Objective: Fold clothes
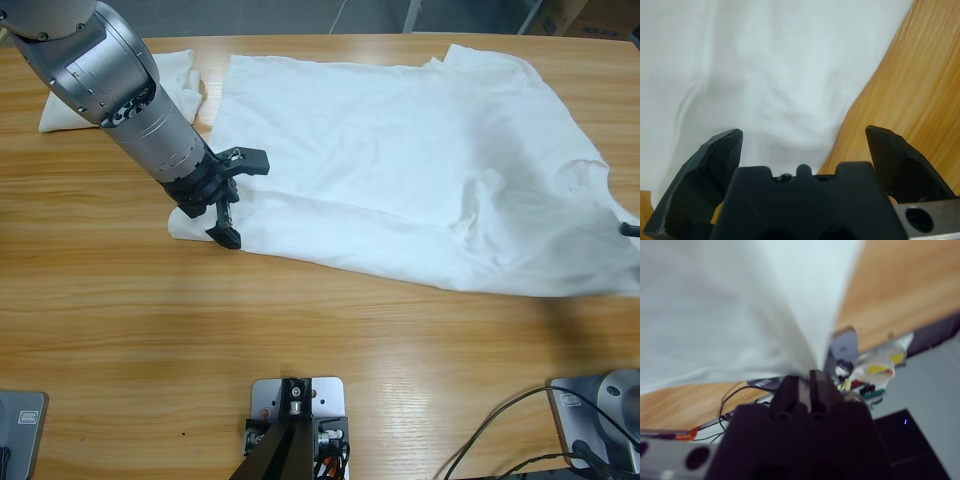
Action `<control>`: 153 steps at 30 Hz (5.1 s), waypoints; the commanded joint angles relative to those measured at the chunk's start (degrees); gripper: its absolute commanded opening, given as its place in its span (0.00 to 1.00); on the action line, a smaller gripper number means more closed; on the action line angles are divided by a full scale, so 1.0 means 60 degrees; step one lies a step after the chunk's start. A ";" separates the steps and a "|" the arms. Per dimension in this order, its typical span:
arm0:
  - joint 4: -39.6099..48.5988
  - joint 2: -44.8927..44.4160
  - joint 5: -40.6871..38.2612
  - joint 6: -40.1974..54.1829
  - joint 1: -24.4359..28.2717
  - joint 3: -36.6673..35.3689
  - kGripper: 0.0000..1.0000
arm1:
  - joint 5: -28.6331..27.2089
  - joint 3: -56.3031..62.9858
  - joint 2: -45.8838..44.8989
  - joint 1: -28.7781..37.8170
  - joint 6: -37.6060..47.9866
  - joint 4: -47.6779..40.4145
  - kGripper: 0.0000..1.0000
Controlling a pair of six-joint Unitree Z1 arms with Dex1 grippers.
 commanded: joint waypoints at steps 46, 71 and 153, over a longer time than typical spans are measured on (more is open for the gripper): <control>0.0190 -0.0767 -0.1082 -0.0078 0.1422 0.0669 0.95 | 0.4167 0.1767 0.0794 -0.3017 -0.3560 -0.7899 0.08; 0.0205 -0.0717 -0.1173 -0.0084 0.1384 0.0724 0.95 | 0.4027 0.1445 -0.0489 -0.3017 -0.4551 -0.9045 0.00; 0.4380 0.3399 0.0292 0.3640 0.1780 -0.4889 0.57 | 0.4284 0.2309 -0.0604 -0.3017 -0.5049 -0.9549 0.00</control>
